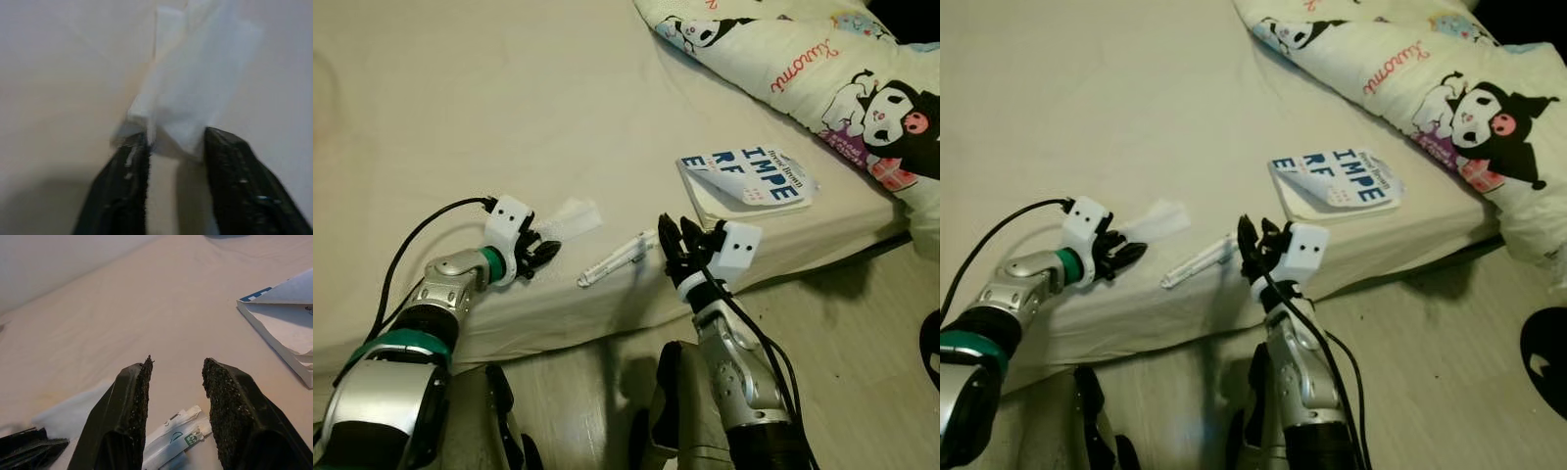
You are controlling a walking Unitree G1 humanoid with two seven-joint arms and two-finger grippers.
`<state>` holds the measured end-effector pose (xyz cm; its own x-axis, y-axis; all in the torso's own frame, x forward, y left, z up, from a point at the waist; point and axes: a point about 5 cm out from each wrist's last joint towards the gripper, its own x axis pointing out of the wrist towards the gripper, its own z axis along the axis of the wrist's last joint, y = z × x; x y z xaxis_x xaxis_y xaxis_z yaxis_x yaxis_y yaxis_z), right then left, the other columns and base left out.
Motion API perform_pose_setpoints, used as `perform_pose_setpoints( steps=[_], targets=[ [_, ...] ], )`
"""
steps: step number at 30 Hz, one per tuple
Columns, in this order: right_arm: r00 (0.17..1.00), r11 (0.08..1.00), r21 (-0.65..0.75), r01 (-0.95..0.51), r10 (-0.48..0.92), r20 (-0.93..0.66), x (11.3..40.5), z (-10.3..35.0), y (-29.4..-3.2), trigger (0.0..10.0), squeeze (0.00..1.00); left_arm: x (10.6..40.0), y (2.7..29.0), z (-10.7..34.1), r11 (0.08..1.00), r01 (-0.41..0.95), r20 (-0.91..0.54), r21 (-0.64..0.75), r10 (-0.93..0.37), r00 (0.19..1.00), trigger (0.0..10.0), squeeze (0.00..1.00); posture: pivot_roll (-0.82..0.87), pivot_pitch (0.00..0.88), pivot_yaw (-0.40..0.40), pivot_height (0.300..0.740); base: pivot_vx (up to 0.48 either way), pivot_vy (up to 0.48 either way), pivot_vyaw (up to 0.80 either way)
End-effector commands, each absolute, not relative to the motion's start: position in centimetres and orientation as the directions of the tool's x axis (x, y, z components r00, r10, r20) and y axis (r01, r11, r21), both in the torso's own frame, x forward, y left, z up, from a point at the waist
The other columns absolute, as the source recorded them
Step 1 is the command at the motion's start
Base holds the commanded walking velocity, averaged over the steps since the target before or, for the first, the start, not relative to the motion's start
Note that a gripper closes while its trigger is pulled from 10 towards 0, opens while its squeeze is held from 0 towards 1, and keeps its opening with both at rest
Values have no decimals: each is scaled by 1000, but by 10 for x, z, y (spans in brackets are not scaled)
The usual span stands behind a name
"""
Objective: Clean up the room
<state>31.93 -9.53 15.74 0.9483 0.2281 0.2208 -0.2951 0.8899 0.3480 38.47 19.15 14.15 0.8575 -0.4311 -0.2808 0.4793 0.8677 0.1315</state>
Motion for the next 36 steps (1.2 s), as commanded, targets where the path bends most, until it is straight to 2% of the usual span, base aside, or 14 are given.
perform_pose_setpoints(
  steps=[1,8,10,12,15,19,20,24,25,26,32,36],
  targets=[
    [955,891,352,-288,241,172,314,148,-93,10000,0,378,202,128,883,452,-316,130,-395,863,0,0,-145,302,-38,500,0,0,0],
    [946,883,340,-323,294,134,313,142,-85,10000,0,379,207,138,887,440,-242,140,-400,884,0,0,-86,277,-40,500,0,0,0],
    [908,863,292,-412,416,52,310,128,-68,10000,0,377,207,141,873,468,-194,139,-439,877,0,0,-54,264,-41,500,0,0,0],
    [889,852,277,-444,459,14,308,122,-62,10000,0,377,206,142,867,477,-177,141,-452,874,0,0,-54,264,-41,500,0,0,0],
    [859,835,237,-496,512,-5,304,114,-50,10000,0,373,206,152,850,501,-89,163,-493,866,0,0,-17,249,-36,500,0,0,0],
    [855,829,250,-501,518,-6,305,113,-42,10000,0,363,209,167,859,451,23,243,-470,882,0,0,3,242,-29,500,0,0,0],
    [853,830,234,-506,521,-6,306,112,-39,10000,0,353,210,174,863,418,71,283,-453,889,10000,0,24,238,-26,500,0,0,0],
    [852,837,187,-514,524,-5,309,110,-36,10000,0,332,212,188,878,355,148,322,-417,897,10000,0,58,236,-27,500,0,0,0],
    [858,844,178,-506,514,-2,311,111,-36,10000,298,325,216,192,887,332,165,321,-397,903,10000,0,68,236,-29,500,0,0,0],
    [866,850,191,-491,500,7,315,113,-37,10000,1000,317,221,197,899,299,184,320,-368,911,10000,0,93,236,-38,500,0,0,0],
    [897,871,233,-433,441,21,326,119,-43,10000,1000,299,233,210,914,223,223,340,-308,925,10000,0,128,233,-56,500,0,0,0],
    [948,888,343,-306,318,23,337,127,-56,10000,1000,288,232,217,921,182,234,344,-272,933,10000,0,139,232,-70,500,0,0,0]
  ],
)
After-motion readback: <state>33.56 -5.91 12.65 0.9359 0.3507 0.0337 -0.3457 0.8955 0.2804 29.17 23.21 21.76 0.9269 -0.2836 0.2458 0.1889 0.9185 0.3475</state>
